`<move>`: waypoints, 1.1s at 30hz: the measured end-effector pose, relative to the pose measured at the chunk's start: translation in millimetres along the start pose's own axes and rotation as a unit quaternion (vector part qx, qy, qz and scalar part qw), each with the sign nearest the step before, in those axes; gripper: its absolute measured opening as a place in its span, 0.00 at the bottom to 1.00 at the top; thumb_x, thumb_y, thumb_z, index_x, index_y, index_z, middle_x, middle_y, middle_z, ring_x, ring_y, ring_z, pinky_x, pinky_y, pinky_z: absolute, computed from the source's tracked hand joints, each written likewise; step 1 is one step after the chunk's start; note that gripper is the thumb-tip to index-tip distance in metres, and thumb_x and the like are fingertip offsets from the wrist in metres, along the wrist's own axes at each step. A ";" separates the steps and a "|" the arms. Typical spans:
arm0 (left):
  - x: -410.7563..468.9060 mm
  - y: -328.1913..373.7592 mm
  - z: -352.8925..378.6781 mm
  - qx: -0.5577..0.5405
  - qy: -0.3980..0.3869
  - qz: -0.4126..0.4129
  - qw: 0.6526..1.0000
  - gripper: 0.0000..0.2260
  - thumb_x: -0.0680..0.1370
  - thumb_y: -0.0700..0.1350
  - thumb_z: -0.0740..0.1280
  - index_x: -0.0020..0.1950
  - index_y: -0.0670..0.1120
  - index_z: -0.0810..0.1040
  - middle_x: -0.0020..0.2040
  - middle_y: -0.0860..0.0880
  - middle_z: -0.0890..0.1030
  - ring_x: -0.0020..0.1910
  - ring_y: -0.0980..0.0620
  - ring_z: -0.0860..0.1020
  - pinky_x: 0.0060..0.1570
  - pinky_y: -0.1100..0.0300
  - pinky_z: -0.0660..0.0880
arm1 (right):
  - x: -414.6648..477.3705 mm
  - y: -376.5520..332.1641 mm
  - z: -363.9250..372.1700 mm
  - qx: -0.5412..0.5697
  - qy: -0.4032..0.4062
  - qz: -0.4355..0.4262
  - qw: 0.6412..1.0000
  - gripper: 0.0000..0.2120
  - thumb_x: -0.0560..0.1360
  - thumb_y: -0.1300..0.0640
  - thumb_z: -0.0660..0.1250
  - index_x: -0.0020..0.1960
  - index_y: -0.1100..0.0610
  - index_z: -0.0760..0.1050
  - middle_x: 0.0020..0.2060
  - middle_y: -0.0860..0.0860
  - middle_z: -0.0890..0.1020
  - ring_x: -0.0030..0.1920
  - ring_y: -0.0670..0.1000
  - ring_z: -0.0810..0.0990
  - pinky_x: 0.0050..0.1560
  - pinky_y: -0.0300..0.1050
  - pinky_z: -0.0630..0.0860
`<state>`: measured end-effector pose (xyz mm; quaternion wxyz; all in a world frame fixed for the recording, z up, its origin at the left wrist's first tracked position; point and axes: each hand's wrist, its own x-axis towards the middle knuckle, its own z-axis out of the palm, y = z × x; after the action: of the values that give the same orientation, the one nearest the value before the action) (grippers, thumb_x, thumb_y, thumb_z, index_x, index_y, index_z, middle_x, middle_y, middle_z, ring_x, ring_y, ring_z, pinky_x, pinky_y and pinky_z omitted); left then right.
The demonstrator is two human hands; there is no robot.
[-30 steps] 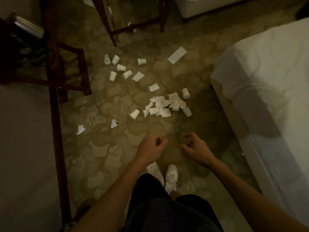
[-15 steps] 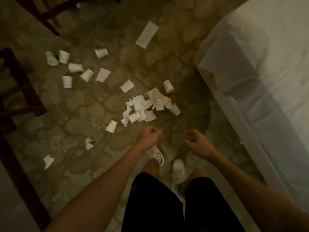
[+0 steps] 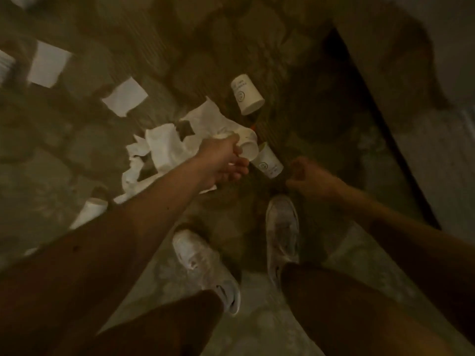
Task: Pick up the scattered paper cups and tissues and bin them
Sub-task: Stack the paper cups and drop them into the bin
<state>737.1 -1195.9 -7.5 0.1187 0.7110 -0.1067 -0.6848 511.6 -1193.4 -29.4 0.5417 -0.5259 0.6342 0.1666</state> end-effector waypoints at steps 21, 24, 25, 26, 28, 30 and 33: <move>142.2 -38.3 -27.1 0.468 -0.029 0.217 0.856 0.39 0.68 0.64 0.75 0.73 0.55 0.60 0.59 0.50 0.78 0.46 0.55 0.80 0.35 0.59 0.81 | 141.5 31.8 63.1 0.099 -0.022 -0.150 0.984 0.25 0.59 0.54 0.83 0.48 0.40 0.72 0.44 0.41 0.81 0.44 0.39 0.82 0.32 0.30 0.77; 129.8 -58.2 -41.1 0.438 -0.030 0.259 0.860 0.39 0.67 0.65 0.74 0.72 0.56 0.60 0.57 0.54 0.77 0.49 0.58 0.80 0.45 0.59 0.81 | 132.8 34.8 63.8 0.193 -0.079 -0.113 0.972 0.27 0.53 0.47 0.82 0.48 0.42 0.76 0.40 0.42 0.85 0.42 0.38 0.83 0.33 0.34 0.78; 127.7 -63.9 -45.6 0.426 -0.033 0.263 0.865 0.39 0.67 0.66 0.74 0.72 0.58 0.60 0.56 0.56 0.77 0.49 0.60 0.79 0.45 0.59 0.81 | 130.8 37.0 64.2 0.211 -0.101 -0.107 0.966 0.29 0.51 0.45 0.81 0.50 0.44 0.76 0.41 0.41 0.86 0.43 0.40 0.84 0.34 0.36 0.79; 126.8 -69.0 -50.0 0.417 -0.036 0.268 0.868 0.39 0.66 0.67 0.74 0.71 0.59 0.60 0.55 0.58 0.76 0.49 0.61 0.79 0.45 0.59 0.82 | 129.7 40.2 64.9 0.236 -0.124 -0.105 0.958 0.30 0.51 0.44 0.80 0.51 0.46 0.77 0.43 0.41 0.86 0.44 0.42 0.85 0.36 0.37 0.80; 125.9 -77.4 -56.3 0.405 -0.034 0.273 0.872 0.41 0.62 0.70 0.73 0.69 0.62 0.59 0.55 0.59 0.76 0.50 0.61 0.79 0.47 0.58 0.82 | 127.2 45.0 68.1 0.305 -0.163 -0.108 0.932 0.31 0.54 0.48 0.82 0.54 0.49 0.76 0.44 0.45 0.87 0.46 0.46 0.86 0.37 0.40 0.81; 127.3 -80.5 -57.2 0.368 -0.029 0.270 0.889 0.47 0.57 0.72 0.73 0.71 0.62 0.58 0.61 0.57 0.76 0.55 0.59 0.79 0.53 0.55 0.81 | 121.4 44.3 73.8 0.387 -0.186 -0.106 0.897 0.34 0.52 0.53 0.83 0.55 0.51 0.75 0.44 0.49 0.87 0.46 0.49 0.86 0.38 0.42 0.82; 130.7 -78.2 -45.1 0.272 -0.037 0.250 0.929 0.52 0.53 0.68 0.79 0.72 0.54 0.62 0.65 0.54 0.76 0.59 0.54 0.79 0.54 0.51 0.81 | 108.9 42.0 79.0 0.476 -0.263 -0.137 0.828 0.41 0.48 0.46 0.85 0.58 0.54 0.78 0.48 0.53 0.87 0.49 0.52 0.86 0.43 0.45 0.82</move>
<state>786.5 -1161.7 -154.5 0.0835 0.6406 -0.4674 -0.6035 531.7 -1168.2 -166.6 0.8883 -0.2210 0.3900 -0.0996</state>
